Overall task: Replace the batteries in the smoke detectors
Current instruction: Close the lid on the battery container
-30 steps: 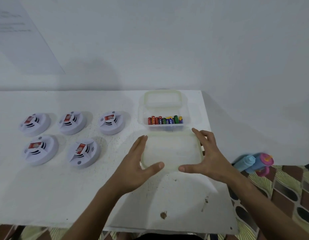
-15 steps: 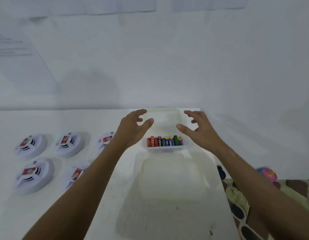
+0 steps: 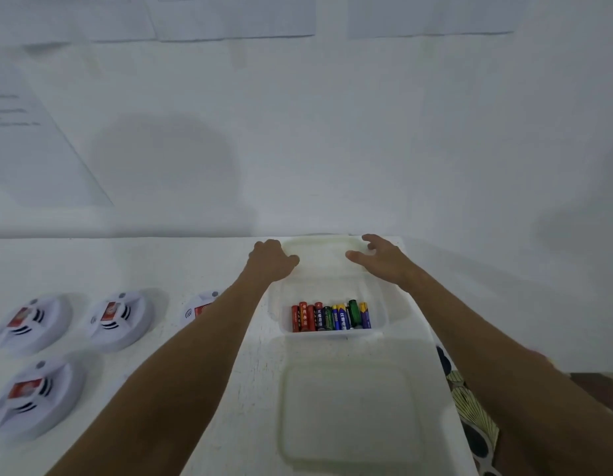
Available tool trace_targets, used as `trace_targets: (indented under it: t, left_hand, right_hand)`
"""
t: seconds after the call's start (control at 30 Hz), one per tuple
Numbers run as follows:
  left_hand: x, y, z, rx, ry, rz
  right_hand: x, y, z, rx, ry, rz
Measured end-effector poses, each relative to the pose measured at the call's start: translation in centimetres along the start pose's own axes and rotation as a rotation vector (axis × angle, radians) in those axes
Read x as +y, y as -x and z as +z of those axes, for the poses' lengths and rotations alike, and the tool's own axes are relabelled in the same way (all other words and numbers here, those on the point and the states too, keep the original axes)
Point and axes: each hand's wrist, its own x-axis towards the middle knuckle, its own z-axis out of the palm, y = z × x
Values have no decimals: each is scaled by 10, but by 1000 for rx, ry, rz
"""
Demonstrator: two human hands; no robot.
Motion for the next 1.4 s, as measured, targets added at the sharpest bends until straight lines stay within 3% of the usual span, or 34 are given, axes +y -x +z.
trace_targets:
  t: [0.17,0.4,0.53,0.6,0.67,0.87,1.07,1.27,1.4]
  left_hand:
    - [6,2,1,3,293,-32]
    - [3,1,5,49,378,-180]
    - [2,2,-7,-96,812,-238]
    - [1,4,-12,-112,908,-224]
    - [7,11,-22,-48,881,-130]
    - [12,84,-37,116,436,200]
    - [0,134,0,102,412,101]
    - [-7,141,14,46,275,46]
    - [-13,139,14,14,319,57]
  right_hand:
    - [-8,6,3,6,-303,-21]
    - [-15,10,1,33,-382,-8]
    - [-28,13,-4,77,-349,-92]
    - [-37,18,-7,96,-331,-139]
    - [-46,25,-14,118,-301,-172]
    - [-46,90,-30,182,-189,-214]
    - [-18,147,-1,128,-93,-145]
    - [-4,150,14,83,-69,-139]
    - [2,149,13,43,-112,-135]
